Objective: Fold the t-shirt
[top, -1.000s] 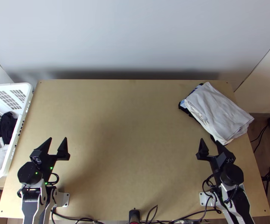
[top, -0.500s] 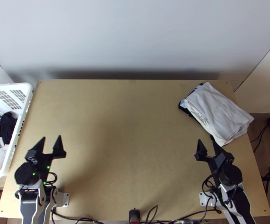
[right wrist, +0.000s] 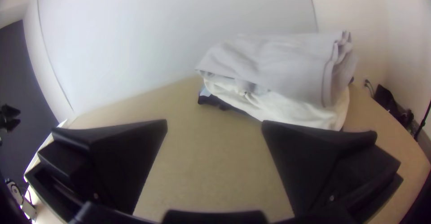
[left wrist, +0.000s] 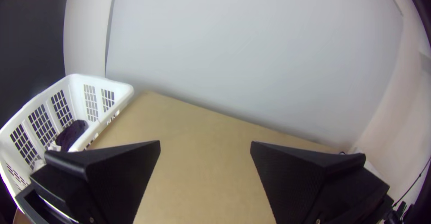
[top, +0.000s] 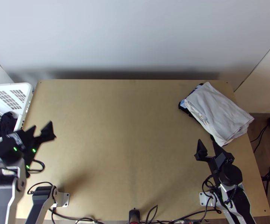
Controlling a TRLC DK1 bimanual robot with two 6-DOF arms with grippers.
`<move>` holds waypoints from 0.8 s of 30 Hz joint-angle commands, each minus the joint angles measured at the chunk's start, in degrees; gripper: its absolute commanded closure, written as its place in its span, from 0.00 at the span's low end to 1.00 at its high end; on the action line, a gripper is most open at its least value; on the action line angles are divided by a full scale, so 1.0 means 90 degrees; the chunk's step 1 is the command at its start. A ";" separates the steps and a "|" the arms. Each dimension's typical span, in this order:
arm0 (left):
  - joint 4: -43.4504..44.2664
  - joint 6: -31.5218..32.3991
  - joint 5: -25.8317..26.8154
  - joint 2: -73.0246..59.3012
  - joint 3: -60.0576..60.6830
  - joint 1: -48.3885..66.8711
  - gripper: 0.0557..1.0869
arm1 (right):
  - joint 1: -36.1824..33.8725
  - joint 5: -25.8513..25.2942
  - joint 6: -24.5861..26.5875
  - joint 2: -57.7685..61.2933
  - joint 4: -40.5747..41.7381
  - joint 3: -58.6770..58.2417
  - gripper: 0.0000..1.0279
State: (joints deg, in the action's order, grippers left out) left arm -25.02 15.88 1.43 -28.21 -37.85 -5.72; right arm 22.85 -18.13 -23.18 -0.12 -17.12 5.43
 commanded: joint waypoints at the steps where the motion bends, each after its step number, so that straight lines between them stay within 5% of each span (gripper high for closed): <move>1: -0.0443 0.0218 -0.0022 -0.1622 -0.2025 -0.0566 0.05 | -0.0195 0.0003 0.0017 0.0004 0.0096 0.0002 0.05; 9: -0.0697 0.0199 0.0007 -0.3175 -0.3119 -0.2099 0.05 | -0.0273 0.0003 0.0154 0.0004 0.0223 0.0012 0.04; 24: -0.0609 -0.0016 0.0066 -0.5694 -0.3598 -0.2695 0.05 | -0.0293 -0.0007 0.0525 0.0013 0.0301 0.0012 0.05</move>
State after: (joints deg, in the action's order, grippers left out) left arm -30.59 17.54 1.72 -69.19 -66.98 -28.14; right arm 20.12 -18.15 -19.64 -0.08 -14.44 5.61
